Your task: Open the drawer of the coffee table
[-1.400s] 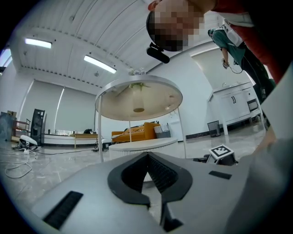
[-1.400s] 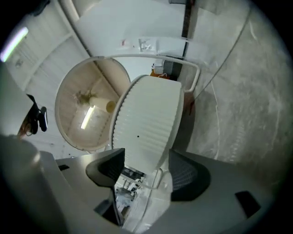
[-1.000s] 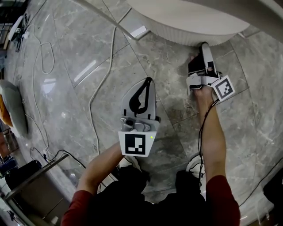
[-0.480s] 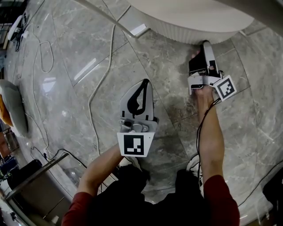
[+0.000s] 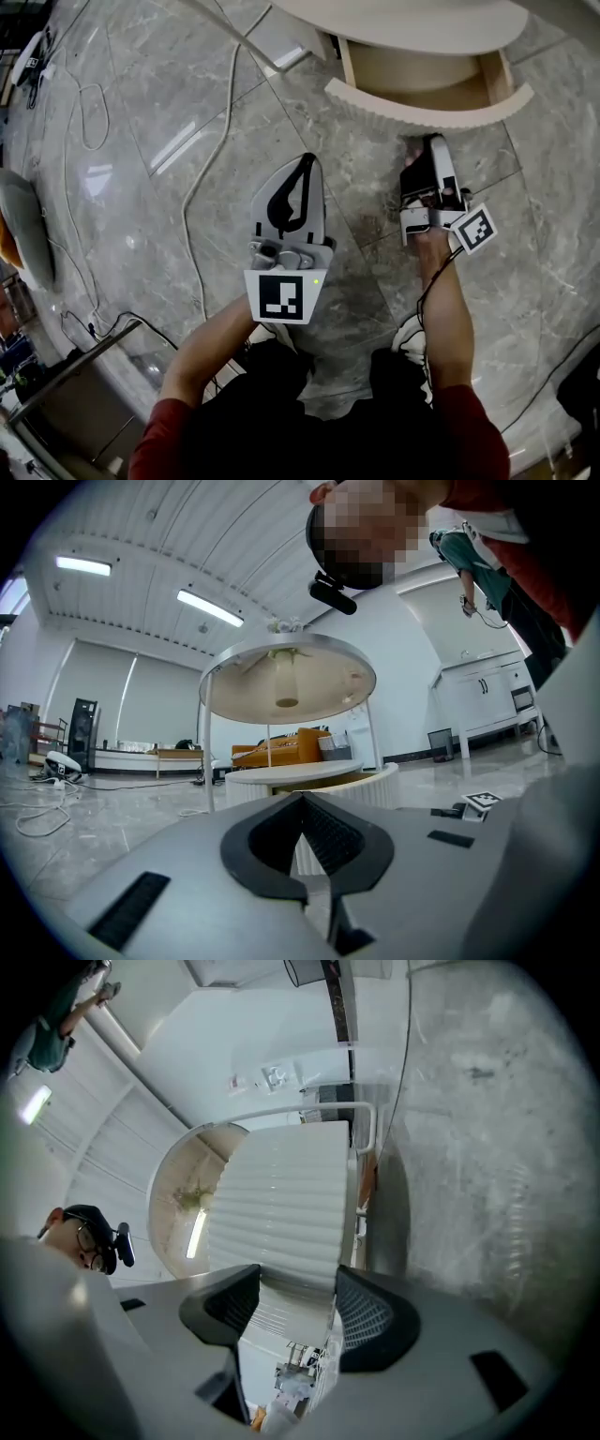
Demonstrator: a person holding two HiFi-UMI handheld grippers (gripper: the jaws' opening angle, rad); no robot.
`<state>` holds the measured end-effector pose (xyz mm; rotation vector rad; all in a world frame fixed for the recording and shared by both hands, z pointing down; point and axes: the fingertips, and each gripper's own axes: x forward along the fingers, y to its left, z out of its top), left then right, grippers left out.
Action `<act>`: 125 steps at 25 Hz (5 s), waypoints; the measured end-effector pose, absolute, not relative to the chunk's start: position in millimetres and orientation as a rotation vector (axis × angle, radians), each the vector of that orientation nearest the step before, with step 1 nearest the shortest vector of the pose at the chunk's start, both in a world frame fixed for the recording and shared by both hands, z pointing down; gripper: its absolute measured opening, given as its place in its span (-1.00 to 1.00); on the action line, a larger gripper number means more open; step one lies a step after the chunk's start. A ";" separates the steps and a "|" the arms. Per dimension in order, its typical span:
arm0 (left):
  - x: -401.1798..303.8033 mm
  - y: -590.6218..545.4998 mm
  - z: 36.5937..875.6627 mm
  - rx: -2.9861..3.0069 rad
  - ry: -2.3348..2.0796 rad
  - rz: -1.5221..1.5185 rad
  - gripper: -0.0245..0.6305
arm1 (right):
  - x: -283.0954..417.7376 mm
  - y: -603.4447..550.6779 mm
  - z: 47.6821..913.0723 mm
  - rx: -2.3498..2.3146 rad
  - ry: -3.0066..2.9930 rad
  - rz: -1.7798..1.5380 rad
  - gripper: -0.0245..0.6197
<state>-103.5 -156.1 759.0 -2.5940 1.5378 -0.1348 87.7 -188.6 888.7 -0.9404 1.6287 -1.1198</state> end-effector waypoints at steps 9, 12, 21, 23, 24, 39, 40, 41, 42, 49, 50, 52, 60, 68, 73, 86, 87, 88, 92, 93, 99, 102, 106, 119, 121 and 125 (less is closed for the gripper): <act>-111.1 -139.8 757.1 -2.599 1.560 -0.160 -0.88 | 89.8 -108.6 884.3 -0.949 1.574 -1.160 -0.10; -112.2 -135.3 758.1 -2.605 1.571 -0.162 -0.88 | 91.7 -86.0 885.2 -0.958 1.552 -1.170 -0.10; -101.7 -133.9 755.8 -2.606 1.523 -0.173 -0.88 | 93.9 -77.5 889.3 -0.956 1.518 -1.203 -0.10; -102.4 -132.7 755.9 -2.608 1.527 -0.179 -0.88 | 93.5 -74.7 887.3 -0.978 1.530 -1.213 -0.10; -102.9 -132.0 756.8 -2.609 1.530 -0.182 -0.88 | 93.5 -72.6 886.5 -1.001 1.544 -1.214 -0.10; -111.2 -121.9 771.5 -2.607 1.550 -0.243 -0.88 | 63.8 -49.9 860.9 -2.152 2.440 -0.310 -0.10; -111.7 -121.7 772.8 -2.607 1.551 -0.249 -0.88 | 61.8 -50.2 859.1 -2.153 2.451 -0.290 -0.10; -112.1 -121.7 773.5 -2.608 1.555 -0.246 -0.88 | 60.8 -50.3 857.5 -2.152 2.455 -0.276 -0.10; -112.3 -121.8 773.9 -2.610 1.560 -0.240 -0.88 | 60.3 -50.3 856.0 -2.151 2.457 -0.263 -0.11; -114.6 -120.7 769.0 -2.610 1.557 -0.235 -0.88 | 58.4 -49.6 848.9 -2.138 2.517 -0.227 -0.84; -114.6 -120.5 764.8 -2.610 1.542 -0.240 -0.88 | 57.1 -50.1 842.1 -2.127 2.537 -0.196 -0.85; -114.7 -122.3 751.8 -2.620 1.513 -0.258 -0.88 | 53.0 -53.2 819.8 -2.098 2.590 -0.101 -0.86; -107.2 -46.6 649.6 -2.476 1.013 -0.437 -0.88 | 67.2 -51.5 659.5 -2.092 2.653 -0.247 -0.86; -147.2 -89.9 471.8 -2.585 1.427 -0.339 -0.88 | 58.6 -56.6 507.5 -2.104 2.719 -0.321 -0.86; -166.6 -126.6 341.9 -2.569 1.596 -0.332 -0.88 | 43.1 -85.5 385.6 -2.079 2.660 -0.342 -0.86; -191.1 -94.3 24.9 -2.562 1.892 -0.202 -0.88 | 30.3 -93.8 35.7 -2.052 2.476 -0.164 -0.86; -191.9 -91.9 7.3 -2.568 1.884 -0.191 -0.88 | 28.6 -94.0 14.1 -2.041 2.460 -0.141 -0.86; -192.8 -89.7 -8.1 -2.573 1.878 -0.176 -0.88 | 27.0 -93.2 -5.3 -2.027 2.439 -0.131 -0.86; -193.3 -88.9 -50.7 -2.567 1.840 -0.153 -0.88 | 18.1 -90.3 -64.9 -1.958 2.411 -0.077 -0.86; -191.7 -92.1 -60.0 -2.559 1.818 -0.122 -0.88 | 16.2 -90.6 -76.0 -1.950 2.426 -0.037 -0.85; -179.9 -97.9 -90.1 -2.585 1.744 -0.079 -0.88 | 19.4 -87.1 -103.5 -1.944 2.420 0.067 -0.85; -180.4 -102.1 -96.1 -2.556 1.711 -0.021 -0.88 | 21.6 -86.6 -103.4 -1.962 2.410 0.062 -0.86; -187.1 -105.2 -101.6 -2.529 1.698 0.011 -0.88 | 16.9 -88.5 -108.3 -1.969 2.420 0.093 -0.86; -195.1 -107.7 -102.6 -2.489 1.725 -0.035 -0.88 | 21.3 -97.7 -112.1 -1.964 2.401 0.104 -0.86; -195.3 -107.4 -102.0 -2.498 1.729 -0.045 -0.88 | 22.5 -99.1 -111.8 -1.964 2.400 0.099 -0.86; -192.0 -106.0 -107.0 -2.502 1.739 -0.031 -0.88 | 25.0 -98.5 -111.8 -1.964 2.403 0.107 -0.86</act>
